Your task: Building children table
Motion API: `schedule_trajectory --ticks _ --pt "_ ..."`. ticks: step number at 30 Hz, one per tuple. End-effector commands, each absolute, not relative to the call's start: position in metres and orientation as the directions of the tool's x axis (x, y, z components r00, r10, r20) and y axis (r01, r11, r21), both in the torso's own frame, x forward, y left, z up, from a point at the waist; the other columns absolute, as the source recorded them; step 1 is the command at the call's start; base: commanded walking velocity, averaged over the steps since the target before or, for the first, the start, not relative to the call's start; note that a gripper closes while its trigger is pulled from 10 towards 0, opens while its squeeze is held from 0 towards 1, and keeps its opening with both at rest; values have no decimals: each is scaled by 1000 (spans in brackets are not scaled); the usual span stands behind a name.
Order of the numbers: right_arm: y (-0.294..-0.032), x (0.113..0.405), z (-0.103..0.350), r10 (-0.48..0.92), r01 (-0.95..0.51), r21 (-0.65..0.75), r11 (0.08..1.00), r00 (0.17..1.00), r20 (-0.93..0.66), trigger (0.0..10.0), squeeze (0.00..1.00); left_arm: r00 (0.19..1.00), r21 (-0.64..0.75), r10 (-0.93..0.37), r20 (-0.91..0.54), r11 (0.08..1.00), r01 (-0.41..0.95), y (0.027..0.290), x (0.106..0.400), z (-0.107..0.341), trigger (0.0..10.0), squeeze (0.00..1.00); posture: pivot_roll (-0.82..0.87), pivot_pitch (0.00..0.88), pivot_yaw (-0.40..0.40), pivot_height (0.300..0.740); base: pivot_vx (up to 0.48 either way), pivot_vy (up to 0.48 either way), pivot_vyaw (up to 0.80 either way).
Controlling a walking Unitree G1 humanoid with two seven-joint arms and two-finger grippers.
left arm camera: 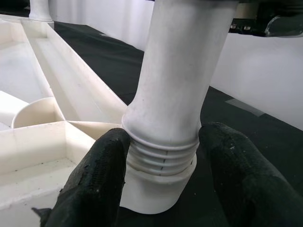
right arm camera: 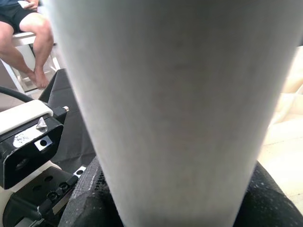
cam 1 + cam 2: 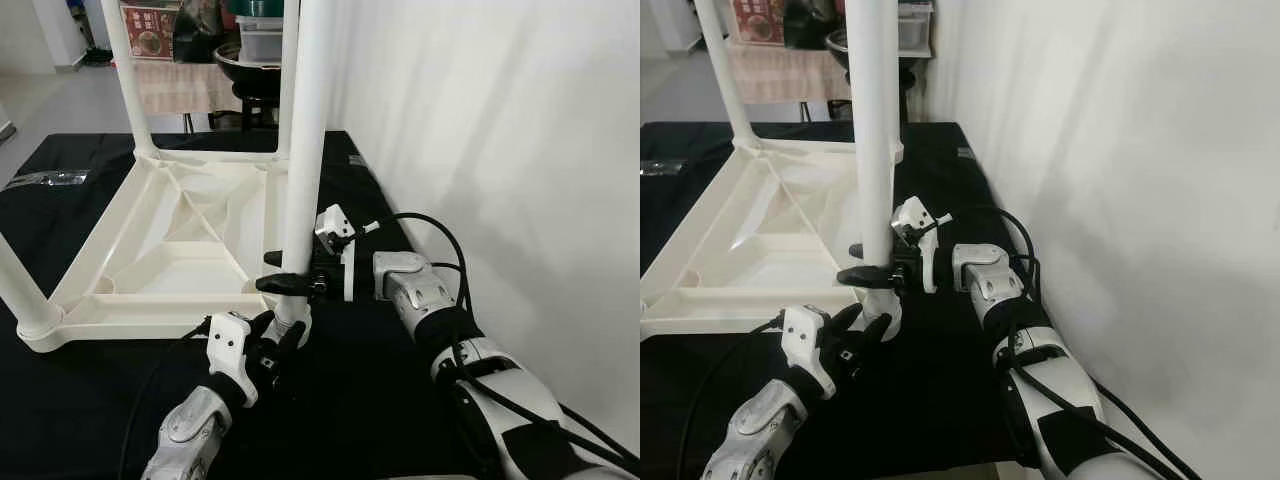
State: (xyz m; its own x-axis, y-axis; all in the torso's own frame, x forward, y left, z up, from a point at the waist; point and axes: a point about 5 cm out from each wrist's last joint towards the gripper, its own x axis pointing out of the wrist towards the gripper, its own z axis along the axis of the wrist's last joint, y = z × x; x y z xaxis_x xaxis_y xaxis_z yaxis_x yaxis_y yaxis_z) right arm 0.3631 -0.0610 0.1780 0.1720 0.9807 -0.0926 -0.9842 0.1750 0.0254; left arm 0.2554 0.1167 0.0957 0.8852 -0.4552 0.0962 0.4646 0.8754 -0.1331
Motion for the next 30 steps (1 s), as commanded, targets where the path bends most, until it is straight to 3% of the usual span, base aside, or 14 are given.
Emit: schedule_trajectory --ticks 1,4,5,7,9,11,14,20,21,24,25,26,27,30 --pt "-66 366 176 962 -965 32 260 257 -88 0 0 881 -132 -462 101 872 472 113 253 96 10000 0 50 0 -100 740 0 0 0" --pt "-71 368 175 949 -952 21 305 302 -90 0 0 881 -133 -463 101 871 473 112 252 96 10000 0 50 0 -100 740 0 0 0" --pt "-74 369 170 922 -927 10 376 373 -103 0 0 881 -134 -463 101 871 473 113 252 96 10000 0 45 0 -96 740 0 0 0" --pt "-74 369 170 922 -927 10 376 373 -103 0 0 881 -134 -463 101 871 473 113 252 96 10000 0 45 0 -96 740 0 0 0" --pt "-72 356 127 667 -697 -65 714 705 -239 0 0 880 -135 -464 101 870 474 116 250 97 10000 0 16 0 -78 740 0 0 0" --pt "-67 340 110 570 -605 -67 794 778 -263 0 0 879 -137 -465 100 869 475 117 249 97 10000 0 17 0 -71 740 0 0 0" --pt "-55 323 95 534 -563 -32 826 799 -278 0 0 878 -138 -469 98 867 478 118 250 97 10000 0 8 0 -58 740 0 0 0" --pt "-47 328 97 557 -582 -29 812 789 -259 0 0 877 -140 -471 96 866 481 118 250 96 10000 0 9 0 -71 740 0 0 0" --pt "-43 333 103 577 -602 -31 798 777 -252 4745 0 879 -140 -467 98 868 477 117 251 96 10000 0 17 0 -78 740 0 0 0" --pt "-43 335 105 575 -602 -34 798 777 -254 4745 0 880 -140 -464 99 869 474 117 251 96 10000 0 17 0 -78 740 0 0 0" --pt "-43 338 111 591 -614 -28 789 770 -241 10000 0 881 -140 -462 100 870 472 117 252 96 10000 0 19 0 -80 740 0 0 0" --pt "-43 338 111 591 -614 -28 789 770 -241 10000 0 881 -140 -462 100 870 472 117 252 96 10000 0 19 0 -80 740 0 0 0" --pt "-41 342 122 679 -691 17 723 706 -202 10000 1000 881 -141 -462 99 870 472 116 252 96 10000 0 20 0 -81 740 0 0 0" --pt "-39 339 149 839 -841 38 539 533 -113 10000 1000 879 -145 -467 97 867 477 115 252 95 10000 0 17 0 -82 740 0 0 0"
